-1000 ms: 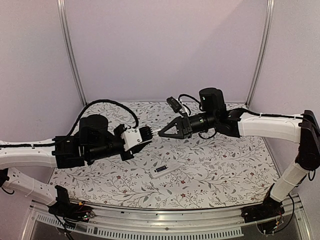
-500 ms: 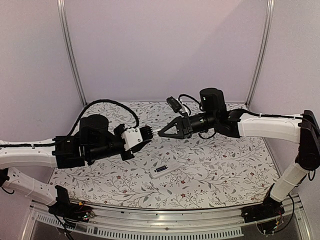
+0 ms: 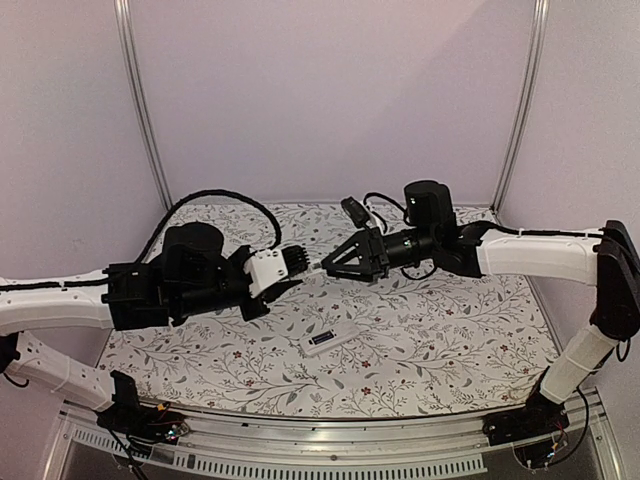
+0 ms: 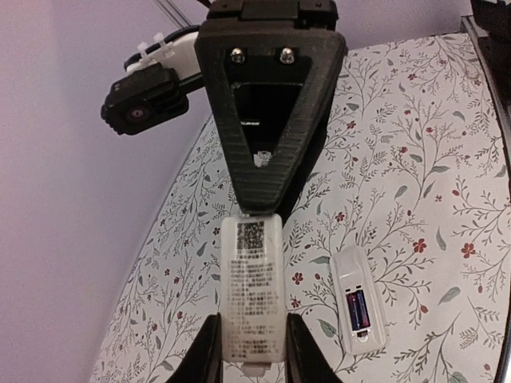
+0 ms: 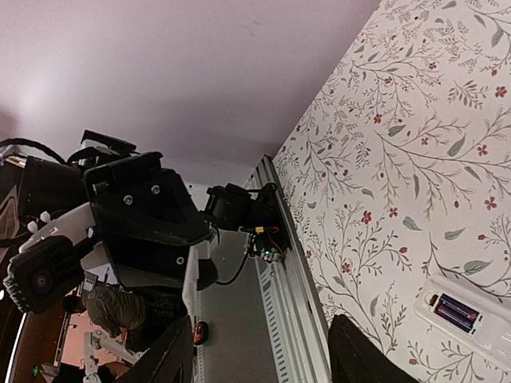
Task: Load the batteries into the remote control
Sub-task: Pass from the right arm to the left, then load the battery cover onto the remote control without the battery cover.
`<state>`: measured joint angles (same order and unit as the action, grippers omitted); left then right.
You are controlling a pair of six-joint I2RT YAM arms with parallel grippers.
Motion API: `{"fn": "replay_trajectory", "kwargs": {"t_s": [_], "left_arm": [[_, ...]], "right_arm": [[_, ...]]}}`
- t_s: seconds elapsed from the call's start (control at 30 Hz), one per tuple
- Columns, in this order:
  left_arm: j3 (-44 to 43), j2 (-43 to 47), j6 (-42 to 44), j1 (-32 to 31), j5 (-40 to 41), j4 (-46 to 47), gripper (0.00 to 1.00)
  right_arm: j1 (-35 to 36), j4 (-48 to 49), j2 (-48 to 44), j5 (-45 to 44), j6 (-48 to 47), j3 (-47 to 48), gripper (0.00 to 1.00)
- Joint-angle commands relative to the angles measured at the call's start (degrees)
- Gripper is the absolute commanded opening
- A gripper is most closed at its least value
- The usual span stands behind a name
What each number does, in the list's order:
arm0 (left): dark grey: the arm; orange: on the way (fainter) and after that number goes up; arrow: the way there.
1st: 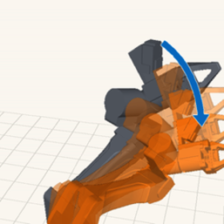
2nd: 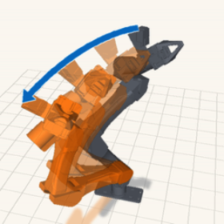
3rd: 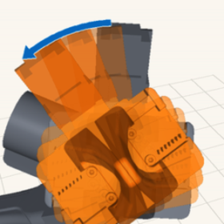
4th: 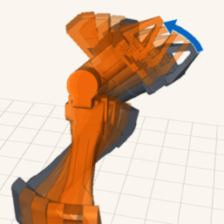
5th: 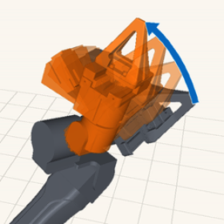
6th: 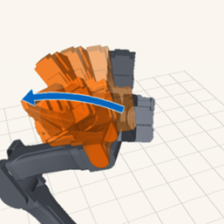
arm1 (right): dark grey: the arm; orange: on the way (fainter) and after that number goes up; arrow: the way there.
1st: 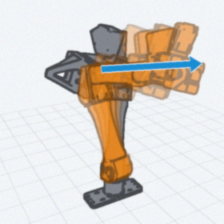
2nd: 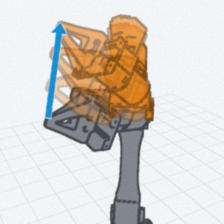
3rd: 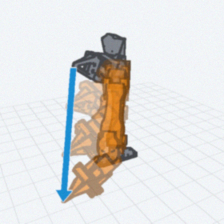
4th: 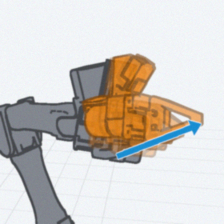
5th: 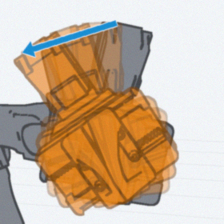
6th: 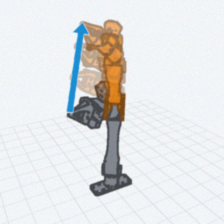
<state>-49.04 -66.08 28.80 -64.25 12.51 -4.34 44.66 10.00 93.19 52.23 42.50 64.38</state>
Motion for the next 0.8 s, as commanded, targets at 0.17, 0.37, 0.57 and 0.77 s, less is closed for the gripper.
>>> {"fn": "replay_trajectory", "kwargs": {"t_s": [0.17, 0.37, 0.57, 0.77], "left_arm": [[-4.09, -3.17, -20.56, -0.97, -1.48, -17.76, 0.14], [-6.74, -10.41, -27.81, -1.05, -3.55, -24.17, 0.17], [-9.41, -18.12, -28.54, -1.05, -3.23, -25.12, 0.19], [-14.11, -26.99, -27.85, -0.84, -2.26, -26.52, 0.19]], "right_arm": [[-6.93, -1.29, -2.62, -5.79, -2.25, -7.21, 0.58], [-7.1, -1.65, -1.6, -6.1, -4.53, -8.95, 0.58], [-7.17, -1.65, 1.41, -6.01, -5.99, -9.36, 0.58], [-7.91, -1.56, 4.1, -5.82, -5.21, -9.49, 0.55]]}}
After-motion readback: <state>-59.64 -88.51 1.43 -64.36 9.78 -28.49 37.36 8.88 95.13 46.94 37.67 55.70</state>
